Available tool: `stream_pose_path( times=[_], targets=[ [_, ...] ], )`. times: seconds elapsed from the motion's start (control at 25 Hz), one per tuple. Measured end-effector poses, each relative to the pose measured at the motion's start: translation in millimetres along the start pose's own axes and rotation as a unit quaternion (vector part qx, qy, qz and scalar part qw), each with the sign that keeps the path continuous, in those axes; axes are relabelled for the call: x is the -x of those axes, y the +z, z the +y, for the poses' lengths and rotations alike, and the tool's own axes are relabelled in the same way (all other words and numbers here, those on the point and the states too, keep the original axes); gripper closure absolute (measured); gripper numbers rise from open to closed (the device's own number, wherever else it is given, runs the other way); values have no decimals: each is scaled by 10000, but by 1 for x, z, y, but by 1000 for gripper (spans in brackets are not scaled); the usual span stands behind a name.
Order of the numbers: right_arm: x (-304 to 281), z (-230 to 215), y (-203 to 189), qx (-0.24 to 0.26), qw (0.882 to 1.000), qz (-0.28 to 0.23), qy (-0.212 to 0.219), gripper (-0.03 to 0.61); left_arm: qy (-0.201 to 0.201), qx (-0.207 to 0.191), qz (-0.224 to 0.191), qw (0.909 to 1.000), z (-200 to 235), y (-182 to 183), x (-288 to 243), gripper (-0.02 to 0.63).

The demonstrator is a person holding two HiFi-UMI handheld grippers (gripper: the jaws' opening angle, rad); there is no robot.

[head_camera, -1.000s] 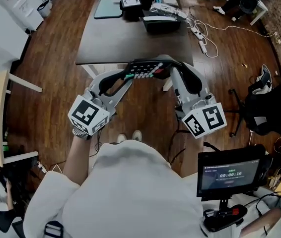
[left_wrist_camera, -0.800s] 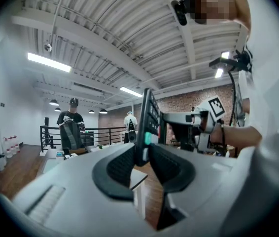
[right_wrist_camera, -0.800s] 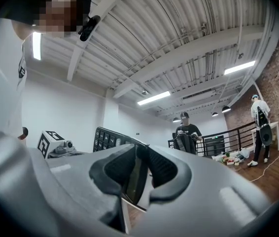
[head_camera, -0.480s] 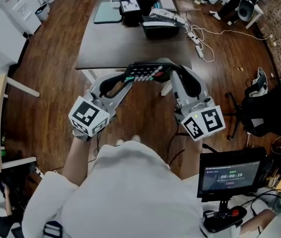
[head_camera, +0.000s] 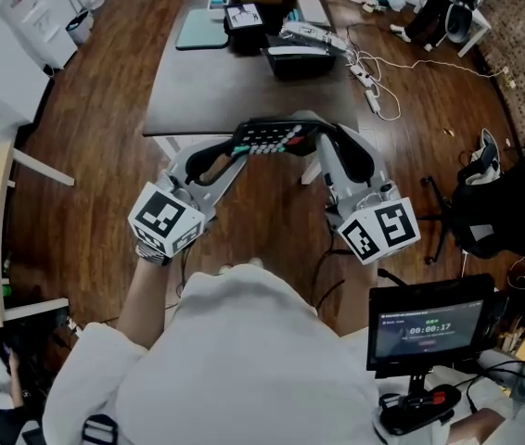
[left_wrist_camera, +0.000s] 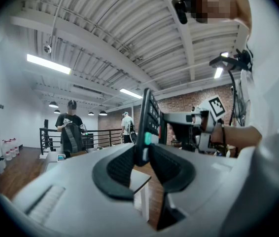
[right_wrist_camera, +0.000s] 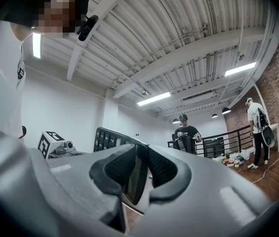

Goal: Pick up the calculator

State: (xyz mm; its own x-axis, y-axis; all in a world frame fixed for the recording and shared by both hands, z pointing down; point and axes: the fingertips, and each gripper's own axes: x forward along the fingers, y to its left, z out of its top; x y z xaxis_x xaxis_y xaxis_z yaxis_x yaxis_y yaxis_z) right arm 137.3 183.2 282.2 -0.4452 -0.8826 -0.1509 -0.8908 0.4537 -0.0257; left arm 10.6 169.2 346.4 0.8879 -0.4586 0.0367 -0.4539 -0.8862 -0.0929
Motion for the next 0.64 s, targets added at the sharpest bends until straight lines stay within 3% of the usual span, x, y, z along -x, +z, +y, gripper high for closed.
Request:
stream_pose_path(
  times=[0.64],
  targets=[
    [-3,-5,-7,-18,10000,32,-3,497,-22,13,48,10000,2,-7,-5,506]
  ],
)
